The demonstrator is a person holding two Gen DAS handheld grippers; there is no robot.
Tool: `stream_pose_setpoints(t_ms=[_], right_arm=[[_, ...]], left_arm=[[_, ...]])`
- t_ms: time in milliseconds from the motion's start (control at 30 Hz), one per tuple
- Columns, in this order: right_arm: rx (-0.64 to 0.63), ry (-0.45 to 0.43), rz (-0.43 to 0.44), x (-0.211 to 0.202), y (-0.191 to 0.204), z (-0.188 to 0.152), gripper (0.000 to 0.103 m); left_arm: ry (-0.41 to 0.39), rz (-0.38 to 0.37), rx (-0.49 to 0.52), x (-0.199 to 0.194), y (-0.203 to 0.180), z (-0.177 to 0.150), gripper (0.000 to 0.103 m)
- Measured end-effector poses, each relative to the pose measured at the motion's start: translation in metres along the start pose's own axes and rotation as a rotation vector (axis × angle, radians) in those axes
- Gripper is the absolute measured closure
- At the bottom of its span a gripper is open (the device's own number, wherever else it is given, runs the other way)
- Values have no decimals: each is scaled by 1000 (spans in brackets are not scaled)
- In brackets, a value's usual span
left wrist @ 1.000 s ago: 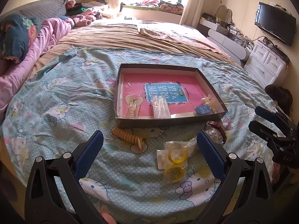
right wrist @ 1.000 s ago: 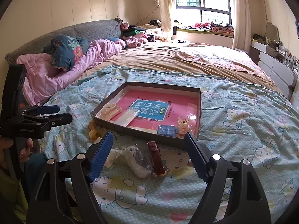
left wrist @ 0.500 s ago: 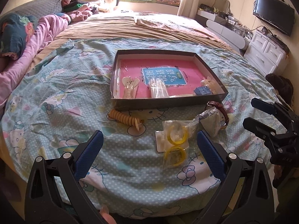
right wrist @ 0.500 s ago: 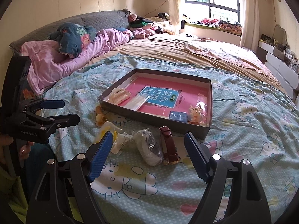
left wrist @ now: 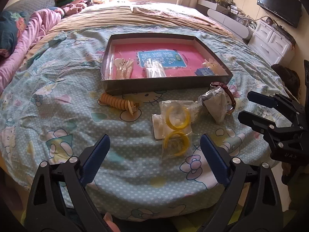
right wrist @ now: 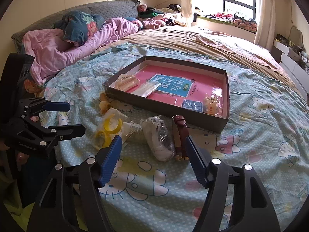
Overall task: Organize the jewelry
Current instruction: 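Grasp the bag of yellow bangles with the left tool while the right tool grasps the wrapped plastic bag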
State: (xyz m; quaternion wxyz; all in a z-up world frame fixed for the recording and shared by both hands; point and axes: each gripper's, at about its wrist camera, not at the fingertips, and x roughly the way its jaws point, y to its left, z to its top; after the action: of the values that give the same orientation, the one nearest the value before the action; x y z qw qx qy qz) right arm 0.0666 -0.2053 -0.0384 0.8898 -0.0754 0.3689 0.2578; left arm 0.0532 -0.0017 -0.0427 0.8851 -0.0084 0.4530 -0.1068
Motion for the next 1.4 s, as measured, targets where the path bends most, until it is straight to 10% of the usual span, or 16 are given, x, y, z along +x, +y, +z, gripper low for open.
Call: stream_pose_setpoints(t_ms=[367, 1133, 1400], right_arm=[[4, 53, 21, 26, -4, -4, 51], [-18, 67, -11, 69, -12, 0, 69], [24, 47, 30, 55, -12, -1, 71]], left_arm=[[61, -64, 14, 22, -10, -9, 55], [96, -80, -8, 49, -16, -7, 56], [77, -76, -42, 42, -6, -8, 73]])
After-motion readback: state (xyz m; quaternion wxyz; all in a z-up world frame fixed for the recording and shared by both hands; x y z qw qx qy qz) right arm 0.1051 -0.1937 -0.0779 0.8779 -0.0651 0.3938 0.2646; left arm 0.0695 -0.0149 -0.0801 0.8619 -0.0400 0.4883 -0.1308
